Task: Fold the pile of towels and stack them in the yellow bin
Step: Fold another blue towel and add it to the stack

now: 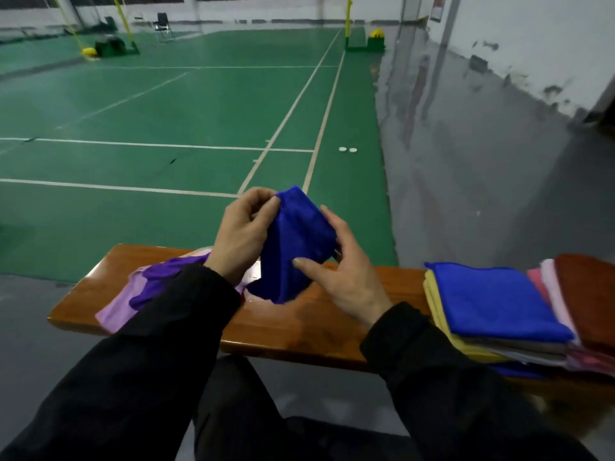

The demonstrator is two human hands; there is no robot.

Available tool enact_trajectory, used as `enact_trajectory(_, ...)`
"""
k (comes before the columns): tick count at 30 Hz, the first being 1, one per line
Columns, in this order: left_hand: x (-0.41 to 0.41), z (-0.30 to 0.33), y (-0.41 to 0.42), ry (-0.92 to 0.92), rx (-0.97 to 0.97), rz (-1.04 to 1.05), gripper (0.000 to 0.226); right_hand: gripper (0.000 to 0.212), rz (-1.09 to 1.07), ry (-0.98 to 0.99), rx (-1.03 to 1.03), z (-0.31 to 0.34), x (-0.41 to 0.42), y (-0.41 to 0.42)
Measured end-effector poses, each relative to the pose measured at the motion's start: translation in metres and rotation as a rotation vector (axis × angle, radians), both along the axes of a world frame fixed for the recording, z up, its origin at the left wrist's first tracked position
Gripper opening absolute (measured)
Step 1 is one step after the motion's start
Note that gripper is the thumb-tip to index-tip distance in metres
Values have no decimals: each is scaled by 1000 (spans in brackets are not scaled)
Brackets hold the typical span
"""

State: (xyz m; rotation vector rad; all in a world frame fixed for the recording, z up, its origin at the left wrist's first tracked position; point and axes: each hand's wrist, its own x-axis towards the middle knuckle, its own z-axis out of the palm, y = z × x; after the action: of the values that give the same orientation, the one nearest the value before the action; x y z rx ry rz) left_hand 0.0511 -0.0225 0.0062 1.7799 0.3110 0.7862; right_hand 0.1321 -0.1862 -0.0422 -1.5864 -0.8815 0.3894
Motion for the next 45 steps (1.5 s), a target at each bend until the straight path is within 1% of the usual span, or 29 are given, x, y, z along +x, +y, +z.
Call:
enact_trajectory(1,5,-3,-14,-23,-78,-44,15,74,-26,-4,8,-1,3,-3)
enact_trajectory(2,10,-7,-24,-32,-147,-77,15,63,-71,-20,12,-2,8,-9)
enact_trajectory(4,19,-12,-41,-22,-261,-116,16,32,-178,-94,-13,-2,17,-25)
enact_trajectory(6,25,-13,-53,-6,-332,-141,19,28,-249,-123,-23,0,26,-42)
enact_trajectory(7,26,-13,-56,4,-323,-148,19,26,-284,-133,-15,3,29,-50)
enact_trajectory(11,27,-14,-54,51,-57,-139,15,25,-428,-267,62,21,50,-77)
enact_trajectory(14,30,-14,-56,142,232,-170,17,25,-305,-139,124,47,57,-86)
enact_trajectory(15,32,-13,-59,183,351,-166,27,22,-246,-74,148,58,57,-86)
enact_trajectory(16,34,-13,-63,206,413,-181,39,20,-197,-20,164,66,56,-85)
enact_trajectory(17,36,-10,-70,199,402,-240,47,20,-158,9,170,71,54,-82)
enact_trajectory(18,39,-7,-77,159,312,-333,50,20,-133,12,170,76,52,-78)
enact_trajectory(20,46,0,-93,64,37,-502,52,20,-115,-27,175,81,49,-71)
enact_trajectory(21,49,2,-100,28,-60,-509,51,19,-119,-50,180,82,47,-69)
enact_trajectory(22,52,3,-106,-2,-105,-468,47,19,-137,-64,180,82,46,-68)
enact_trajectory(24,57,1,-111,-52,-108,-340,32,22,-214,-105,153,82,46,-68)
enact_trajectory(26,62,-3,-112,-50,-41,-262,21,23,-247,-103,156,81,47,-70)
enact_trajectory(27,64,-5,-111,-46,30,-228,21,22,-238,-67,172,82,46,-71)
enact_trajectory(31,60,-7,-112,-67,468,-74,36,19,-340,-51,224,81,45,-74)
enact_trajectory(33,57,-4,-109,-34,613,-29,43,29,-417,-48,253,76,48,-75)
enact_trajectory(34,58,-4,-105,-8,622,-23,45,37,-440,-48,255,76,49,-75)
enact_trajectory(35,58,-3,-103,18,564,-35,47,43,-436,-42,252,75,50,-76)
enact_trajectory(36,58,0,-104,28,422,-69,50,45,-399,-22,257,74,49,-77)
enact_trajectory(37,60,1,-102,20,208,-114,50,41,-353,20,266,74,49,-77)
enact_trajectory(39,60,9,-107,-35,-338,-226,43,24,-279,128,294,74,47,-76)
enact_trajectory(40,59,14,-109,-62,-570,-305,42,19,-252,169,308,74,47,-75)
enact_trajectory(41,58,16,-110,-55,-722,-381,49,18,-234,189,305,74,47,-75)
enact_trajectory(42,56,18,-111,-22,-781,-459,60,19,-219,187,288,73,47,-74)
enact_trajectory(43,54,19,-112,24,-753,-525,68,20,-203,181,269,73,47,-73)
enact_trajectory(45,53,14,-111,146,-573,-534,63,22,-168,205,269,76,44,-72)
